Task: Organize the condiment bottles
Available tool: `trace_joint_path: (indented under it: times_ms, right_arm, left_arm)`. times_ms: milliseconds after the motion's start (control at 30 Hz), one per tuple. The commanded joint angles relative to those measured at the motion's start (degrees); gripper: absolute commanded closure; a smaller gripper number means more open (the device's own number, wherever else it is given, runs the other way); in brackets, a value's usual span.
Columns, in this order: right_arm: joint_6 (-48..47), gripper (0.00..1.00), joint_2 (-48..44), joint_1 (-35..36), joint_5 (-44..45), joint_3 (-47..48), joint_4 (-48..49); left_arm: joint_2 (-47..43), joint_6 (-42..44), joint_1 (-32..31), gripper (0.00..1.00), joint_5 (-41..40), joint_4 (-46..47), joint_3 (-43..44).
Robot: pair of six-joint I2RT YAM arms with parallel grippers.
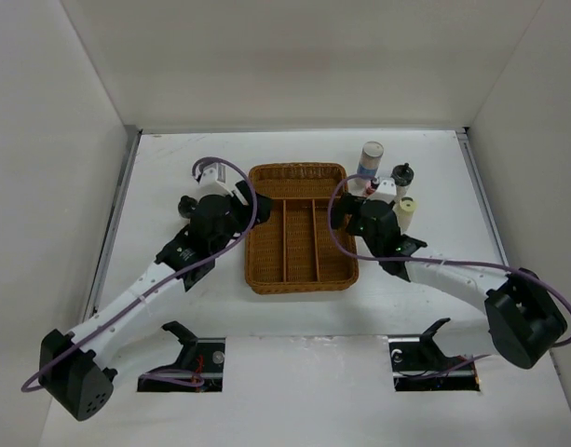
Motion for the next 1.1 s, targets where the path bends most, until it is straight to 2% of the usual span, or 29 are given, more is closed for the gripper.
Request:
trace_joint_path:
  times_ms: [0,33,67,133,200,267,333,400,433,533,633,700,933,1067]
  right_arm:
    - [0.48,0.00,1.52,3.11,0.20,0.26,7.34]
    - [0.39,0.00,1.87,3.90,-0.32,-0.01,8.57]
    - [0.13,0.05,2.05,4.52,-0.67,-0.44,9.62]
    - [-0.22,0.29,1.61,5.40,-1.55,-1.50,11.73]
    - [-0.40,0.60,0.38,6.10,-1.82,-2.90,14.02]
    - [-0.66,0.82,-1.02,6.37,-1.82,-3.70,14.55]
    - [-0.66,0.90,-2.25,6.37,-1.91,-4.49,14.73]
    - [-0.75,0.89,-3.66,6.37,-1.99,-5.37,15.08]
    - [-0.84,0.86,-4.01,6.37,-2.00,-5.63,15.34]
    - [-1.10,0.69,-3.67,6.37,-2.00,-6.16,16.75]
    - [-1.63,0.52,-2.44,6.46,-2.08,-5.81,16.75]
    - [-1.98,0.45,-1.56,7.07,-2.26,-5.55,16.93]
    - [-2.33,0.32,0.03,7.34,-2.17,-5.19,17.11]
    - [-2.33,0.28,-0.50,7.34,-2.08,-5.54,17.11]
  left_arm:
    - [-4.20,2.05,0.83,0.37,-4.13,-0.11,0.75]
    - [-5.08,2.93,1.01,0.38,-5.71,-1.60,1.10]
    - [-5.96,3.81,1.01,0.38,-8.08,-3.01,1.36]
    - [-7.63,6.61,0.57,0.38,-13.44,-5.91,2.24]
    - [-9.21,9.69,0.31,0.40,-19.15,-8.46,3.12]
    - [-10.01,12.85,0.04,0.45,-24.16,-10.22,3.74]
    - [-9.84,16.02,0.04,0.50,-27.69,-11.46,4.44]
    - [-8.87,19.01,0.04,0.51,-30.06,-12.60,5.05]
    - [-8.35,20.15,0.22,0.48,-31.03,-13.47,5.41]
    - [-6.59,21.74,0.48,0.34,-32.18,-15.67,5.93]
    - [-3.52,22.01,0.75,0.28,-31.40,-16.82,6.64]
    - [-1.23,22.45,0.75,0.27,-30.87,-16.21,6.82]
    - [4.13,23.42,4.08,0.26,-26.04,-9.45,6.02]
    - [7.91,23.51,6.46,0.26,-22.79,-7.69,6.90]
